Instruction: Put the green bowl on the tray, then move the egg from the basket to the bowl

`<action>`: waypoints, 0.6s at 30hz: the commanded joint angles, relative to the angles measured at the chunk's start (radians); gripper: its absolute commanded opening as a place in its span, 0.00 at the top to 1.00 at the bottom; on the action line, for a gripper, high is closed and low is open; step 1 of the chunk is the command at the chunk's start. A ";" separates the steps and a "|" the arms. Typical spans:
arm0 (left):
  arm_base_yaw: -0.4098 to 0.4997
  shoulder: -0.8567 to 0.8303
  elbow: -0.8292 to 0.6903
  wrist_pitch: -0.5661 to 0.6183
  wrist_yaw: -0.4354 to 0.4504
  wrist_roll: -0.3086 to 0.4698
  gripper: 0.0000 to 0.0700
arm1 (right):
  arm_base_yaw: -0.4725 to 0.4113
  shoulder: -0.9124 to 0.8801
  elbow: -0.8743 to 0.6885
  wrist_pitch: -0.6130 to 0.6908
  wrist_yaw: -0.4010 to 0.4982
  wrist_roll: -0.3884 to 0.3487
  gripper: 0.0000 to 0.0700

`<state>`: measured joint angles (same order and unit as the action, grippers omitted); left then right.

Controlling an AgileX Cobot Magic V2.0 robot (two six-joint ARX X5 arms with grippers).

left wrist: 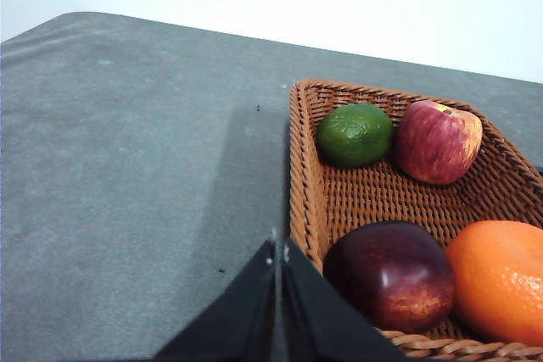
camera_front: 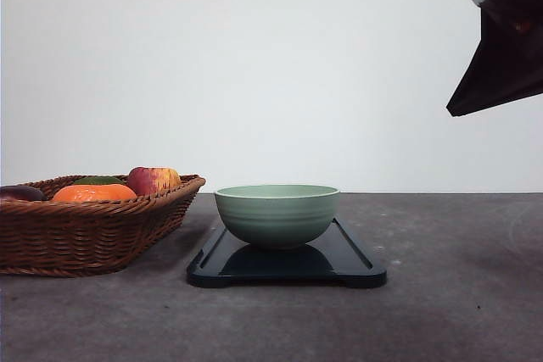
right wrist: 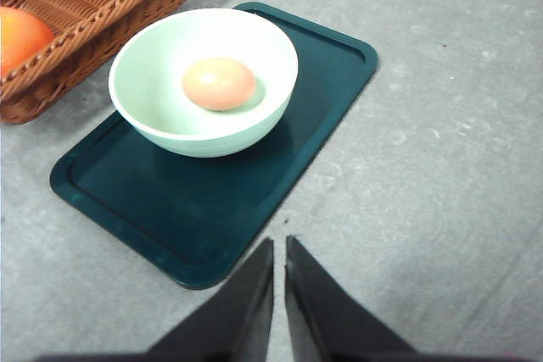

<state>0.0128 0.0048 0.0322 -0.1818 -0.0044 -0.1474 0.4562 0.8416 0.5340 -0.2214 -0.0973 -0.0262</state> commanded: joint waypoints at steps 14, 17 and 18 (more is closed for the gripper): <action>0.001 -0.001 -0.019 -0.005 -0.005 -0.003 1.00 | -0.255 -0.520 -0.378 0.156 0.029 0.038 0.98; 0.001 -0.001 -0.019 -0.005 -0.005 -0.003 1.00 | -0.308 -0.618 -0.444 0.174 0.044 0.042 0.98; 0.001 -0.001 -0.019 -0.005 -0.005 -0.003 1.00 | -0.322 -0.647 -0.463 0.176 0.049 0.042 0.98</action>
<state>0.0128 0.0048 0.0322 -0.1818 -0.0044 -0.1474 0.1382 0.2088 0.0808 -0.0602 -0.0520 -0.0011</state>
